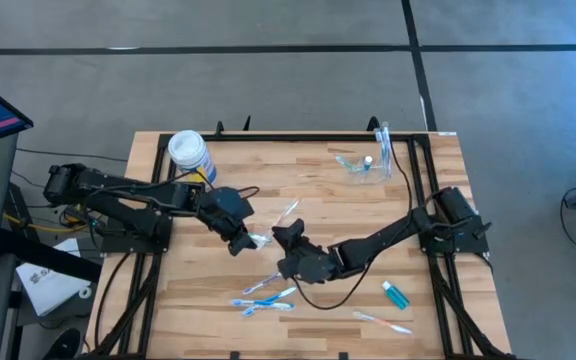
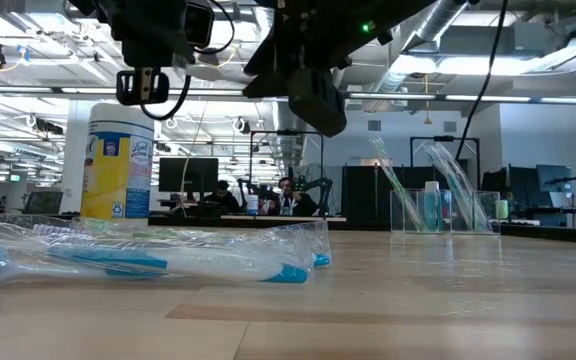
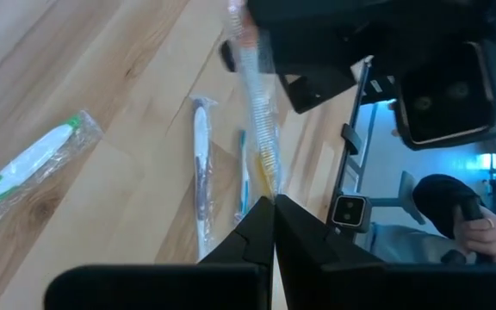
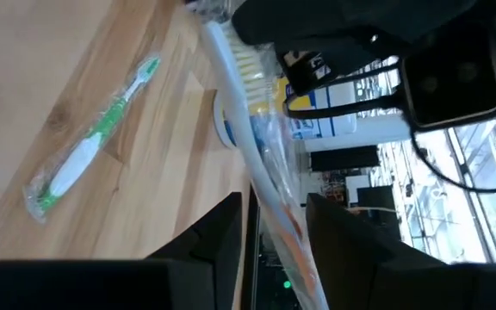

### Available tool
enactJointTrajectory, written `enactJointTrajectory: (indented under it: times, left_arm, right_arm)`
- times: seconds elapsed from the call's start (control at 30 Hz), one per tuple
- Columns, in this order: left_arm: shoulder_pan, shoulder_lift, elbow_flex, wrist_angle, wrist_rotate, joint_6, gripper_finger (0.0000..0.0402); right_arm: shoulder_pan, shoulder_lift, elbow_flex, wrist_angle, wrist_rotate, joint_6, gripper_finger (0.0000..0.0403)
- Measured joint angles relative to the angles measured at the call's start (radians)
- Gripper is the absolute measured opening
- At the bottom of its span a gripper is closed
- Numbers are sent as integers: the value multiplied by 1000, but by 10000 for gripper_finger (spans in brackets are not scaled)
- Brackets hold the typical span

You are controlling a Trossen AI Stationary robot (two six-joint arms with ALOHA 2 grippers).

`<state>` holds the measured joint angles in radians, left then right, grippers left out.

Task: Pick & Place toothbrushing station
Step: Put the left orange toothbrush into the left transparent organizer

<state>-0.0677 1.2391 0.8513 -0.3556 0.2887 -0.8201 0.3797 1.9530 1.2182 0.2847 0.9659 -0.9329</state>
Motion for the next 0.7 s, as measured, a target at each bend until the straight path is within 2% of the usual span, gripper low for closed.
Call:
enactJointTrajectory:
  times: [0.17,0.4,0.7]
  left_arm:
    - [0,0,0,10,10,0,0]
    - [0,-2,2,33,20,4,0]
    - [0,-2,2,36,15,29,6]
  right_arm:
    - [-9,0,0,-9,0,20,94]
    - [-8,1,-3,-35,-8,25,13]
    - [-7,1,-3,-50,-24,79,7]
